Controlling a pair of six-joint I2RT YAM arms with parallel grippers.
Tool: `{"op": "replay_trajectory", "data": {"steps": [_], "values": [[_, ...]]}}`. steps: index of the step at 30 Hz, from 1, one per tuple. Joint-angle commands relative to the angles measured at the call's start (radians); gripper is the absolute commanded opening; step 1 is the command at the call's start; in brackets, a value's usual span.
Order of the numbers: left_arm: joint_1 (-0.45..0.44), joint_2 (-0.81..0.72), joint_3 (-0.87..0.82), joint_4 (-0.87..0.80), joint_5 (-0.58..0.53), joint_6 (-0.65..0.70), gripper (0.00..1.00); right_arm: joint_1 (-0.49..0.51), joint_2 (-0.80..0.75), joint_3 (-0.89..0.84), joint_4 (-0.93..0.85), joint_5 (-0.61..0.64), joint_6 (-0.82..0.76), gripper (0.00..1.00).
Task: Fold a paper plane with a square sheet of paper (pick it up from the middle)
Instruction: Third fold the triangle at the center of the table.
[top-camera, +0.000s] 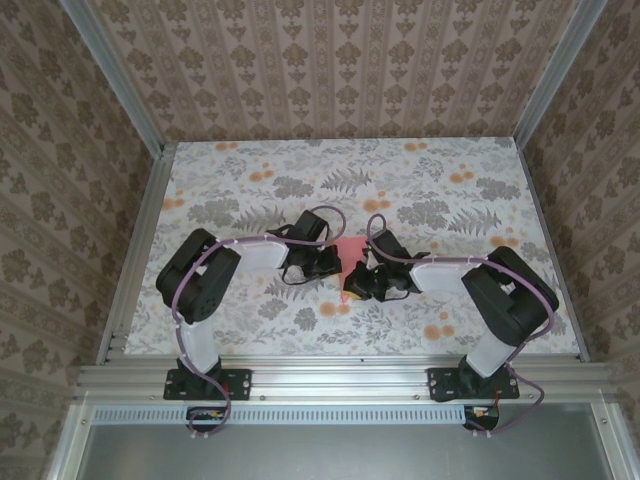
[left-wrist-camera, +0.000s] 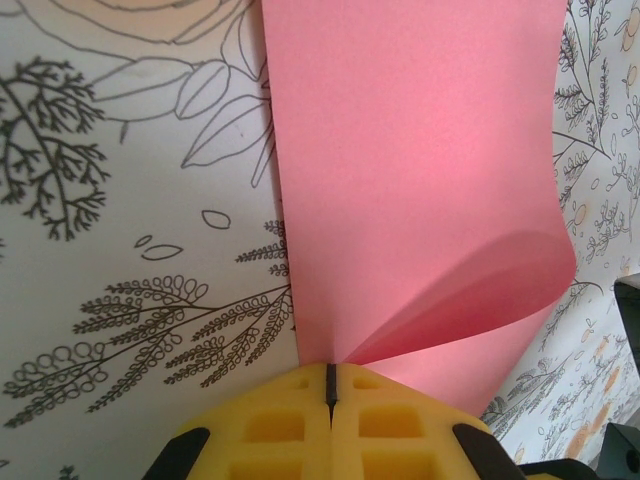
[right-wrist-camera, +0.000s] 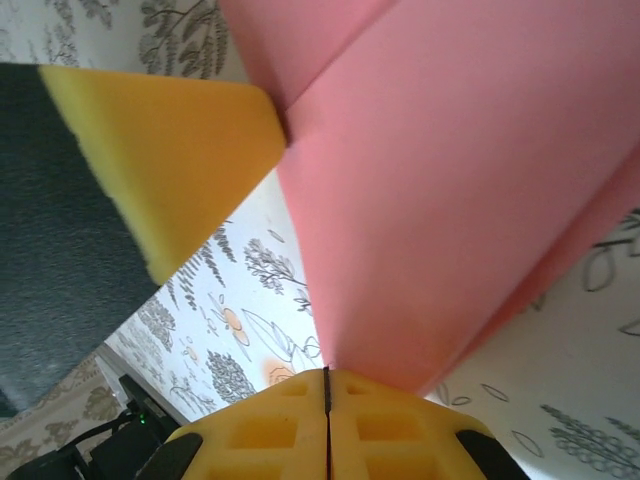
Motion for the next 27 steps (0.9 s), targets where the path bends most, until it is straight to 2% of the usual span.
{"op": "replay_trajectory", "data": {"steps": [1, 15, 21, 27], "values": [[-0.007, 0.044, -0.005, -0.047, -0.021, 0.01, 0.04, 0.012, 0.005, -0.005, 0.011, -0.003, 0.002, 0.09], [-0.008, 0.048, -0.009, -0.045, -0.027, 0.008, 0.04, 0.033, 0.059, -0.004, -0.159, 0.089, -0.022, 0.08], [-0.007, 0.051, -0.009, -0.048, -0.03, 0.008, 0.04, 0.041, -0.024, -0.022, -0.067, 0.048, -0.021, 0.08], [-0.007, 0.052, -0.007, -0.048, -0.032, 0.008, 0.04, 0.06, -0.003, -0.021, -0.114, 0.063, -0.039, 0.08]]}}
